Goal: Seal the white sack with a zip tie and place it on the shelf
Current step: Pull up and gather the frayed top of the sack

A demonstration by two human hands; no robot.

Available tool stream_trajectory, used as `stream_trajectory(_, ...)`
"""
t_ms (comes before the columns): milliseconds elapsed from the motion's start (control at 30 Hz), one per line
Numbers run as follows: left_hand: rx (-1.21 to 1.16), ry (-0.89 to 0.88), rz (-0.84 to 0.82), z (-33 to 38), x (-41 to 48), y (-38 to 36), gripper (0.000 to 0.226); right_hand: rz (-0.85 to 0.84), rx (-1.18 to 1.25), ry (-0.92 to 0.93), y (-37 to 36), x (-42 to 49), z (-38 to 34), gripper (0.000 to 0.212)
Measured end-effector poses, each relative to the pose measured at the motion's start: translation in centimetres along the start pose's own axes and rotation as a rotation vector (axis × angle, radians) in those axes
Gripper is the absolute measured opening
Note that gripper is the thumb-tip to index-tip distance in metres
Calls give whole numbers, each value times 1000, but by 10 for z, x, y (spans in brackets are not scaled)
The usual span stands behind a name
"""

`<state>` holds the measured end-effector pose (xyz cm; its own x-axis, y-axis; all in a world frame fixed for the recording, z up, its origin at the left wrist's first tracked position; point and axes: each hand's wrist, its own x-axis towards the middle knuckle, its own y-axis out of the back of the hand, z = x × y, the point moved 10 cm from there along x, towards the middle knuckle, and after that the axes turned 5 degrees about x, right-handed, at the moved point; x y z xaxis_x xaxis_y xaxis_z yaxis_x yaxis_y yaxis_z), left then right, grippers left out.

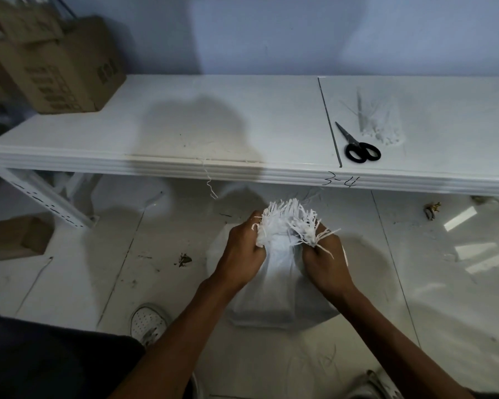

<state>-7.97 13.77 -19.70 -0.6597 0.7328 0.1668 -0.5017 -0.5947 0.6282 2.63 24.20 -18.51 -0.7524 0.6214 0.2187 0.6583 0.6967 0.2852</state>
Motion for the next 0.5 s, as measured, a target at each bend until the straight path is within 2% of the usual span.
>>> stream_trajectory(200, -207, 166, -57, -5, -8, -19, 47, 16, 7, 7, -12, -5, 6, 45)
stream_trajectory(300, -286, 255, 9, -10, -12, -27, 31, 18, -29, -24, -14, -11, 15, 28)
stream_trajectory(367, -319, 330, 7, -13, -12, -33, 38, 82, -28, -4, -8, -15, 17, 25)
stream_trajectory(433, -326, 402, -12, -18, -13, -39, 46, 112, -17, -76, -6, -14, 27, 15)
stream_trajectory(500, -380, 488, -17, -24, -16, -46, 52, 109, 54, -260, -11, -12, 41, 31)
